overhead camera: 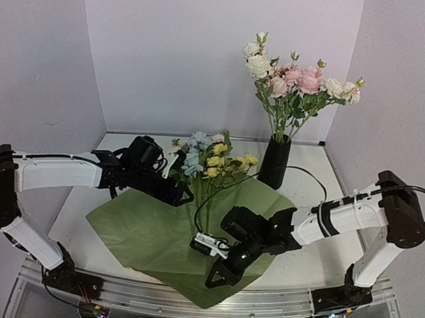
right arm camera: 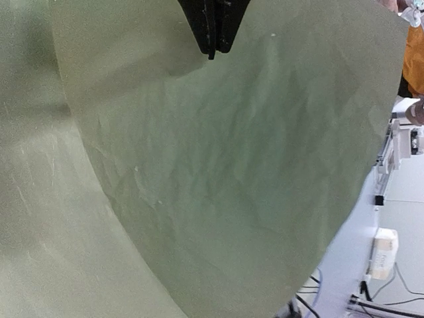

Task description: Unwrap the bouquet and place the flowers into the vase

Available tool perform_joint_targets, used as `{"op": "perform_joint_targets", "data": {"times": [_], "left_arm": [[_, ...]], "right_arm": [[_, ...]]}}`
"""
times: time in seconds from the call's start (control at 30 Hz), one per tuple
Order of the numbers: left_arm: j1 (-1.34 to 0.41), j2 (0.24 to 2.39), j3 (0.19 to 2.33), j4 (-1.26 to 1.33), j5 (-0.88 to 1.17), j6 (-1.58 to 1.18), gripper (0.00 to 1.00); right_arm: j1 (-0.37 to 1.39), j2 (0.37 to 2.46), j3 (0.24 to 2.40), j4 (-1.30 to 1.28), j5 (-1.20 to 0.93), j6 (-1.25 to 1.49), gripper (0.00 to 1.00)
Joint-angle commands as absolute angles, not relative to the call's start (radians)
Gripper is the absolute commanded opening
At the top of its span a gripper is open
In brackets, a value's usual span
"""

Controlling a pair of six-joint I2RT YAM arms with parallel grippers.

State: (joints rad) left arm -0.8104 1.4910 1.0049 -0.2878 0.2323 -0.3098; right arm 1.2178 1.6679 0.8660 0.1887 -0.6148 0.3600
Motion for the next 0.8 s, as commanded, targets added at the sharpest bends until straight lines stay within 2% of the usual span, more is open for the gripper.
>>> {"op": "perform_joint_targets", "data": {"times": [0.0, 0.2, 0.5, 0.6, 0.77], "left_arm": [[-0.807, 1.433, 0.991, -0.271, 0.082, -0.343, 0.82], [-0.807, 1.428, 0.987, -0.270, -0.001, -0.369, 0.83], [-0.807, 1.490, 1.002, -0.269, -0.077, -0.423, 0.83], [-0.807, 1.528, 1.014, -0.260, -0.119, -0.477, 0.82], [-0.807, 1.559, 1.019, -0.202, -0.172, -0.556, 0.81]], "right_arm": [[1.258, 1.770, 0.849, 0.138, -0.474, 0.427, 0.01], [1.281, 1.816, 0.891, 0.106, -0.367, 0.438, 0.02], [1.280, 1.624, 0.882, 0.090, -0.087, 0.463, 0.04], [1.276, 1.568, 0.895, 0.082, 0.041, 0.478, 0.23], [1.227, 1.548, 0.955, 0.081, 0.174, 0.503, 0.30]]}}
